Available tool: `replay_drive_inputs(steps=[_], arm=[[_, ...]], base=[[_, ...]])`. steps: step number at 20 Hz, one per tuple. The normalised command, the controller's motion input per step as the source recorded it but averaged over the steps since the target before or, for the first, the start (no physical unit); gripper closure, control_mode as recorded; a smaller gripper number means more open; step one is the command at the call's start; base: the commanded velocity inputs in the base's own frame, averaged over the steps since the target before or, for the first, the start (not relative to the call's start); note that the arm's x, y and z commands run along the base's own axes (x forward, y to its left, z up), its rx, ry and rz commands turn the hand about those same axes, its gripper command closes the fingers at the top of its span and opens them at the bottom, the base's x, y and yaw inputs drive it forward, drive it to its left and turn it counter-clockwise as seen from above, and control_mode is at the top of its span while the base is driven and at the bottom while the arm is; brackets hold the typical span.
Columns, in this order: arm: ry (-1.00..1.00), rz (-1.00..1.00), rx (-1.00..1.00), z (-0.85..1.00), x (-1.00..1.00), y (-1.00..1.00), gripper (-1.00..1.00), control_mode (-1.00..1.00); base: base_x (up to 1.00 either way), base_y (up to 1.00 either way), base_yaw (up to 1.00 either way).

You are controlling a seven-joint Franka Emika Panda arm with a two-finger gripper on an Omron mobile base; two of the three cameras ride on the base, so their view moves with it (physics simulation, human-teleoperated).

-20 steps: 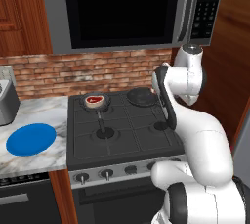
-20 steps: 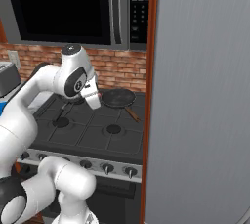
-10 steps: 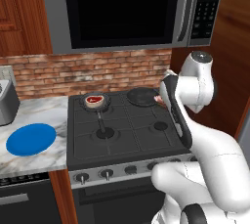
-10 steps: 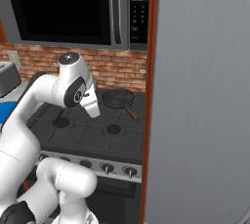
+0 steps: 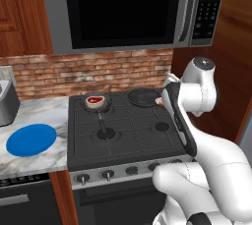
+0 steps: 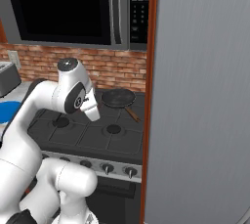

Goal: Place one of the steaks on the plate and the other in the bowl. Then place the bowl in the fridge.

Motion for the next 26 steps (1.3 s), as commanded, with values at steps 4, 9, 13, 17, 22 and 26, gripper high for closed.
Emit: replay_drive_inputs(steps=[4, 9, 13, 17, 22, 26], arm=[[0.0, 0.0, 0.0, 0.0, 0.0, 0.0, 1.0, -1.0], [0.0, 0.0, 0.0, 0.0, -0.01, 0.03, 1.0, -1.0], [0.0, 0.0, 0.0, 0.0, 0.0, 0.0, 1.0, 1.0], [0.0, 0.0, 0.0, 0.0, 0.0, 0.0, 1.0, 1.0], [0.0, 0.0, 0.0, 0.0, 0.0, 0.0, 1.0, 1.0], [0.0, 0.0, 0.0, 0.0, 0.0, 0.0, 1.0, 1.0]], base=[[0.0, 0.0, 0.0], [0.0, 0.0, 0.0], [-0.18, 0.25, 0.0], [-0.26, 0.58, 0.0], [-0.16, 0.68, 0.0], [-0.11, 0.79, 0.0]])
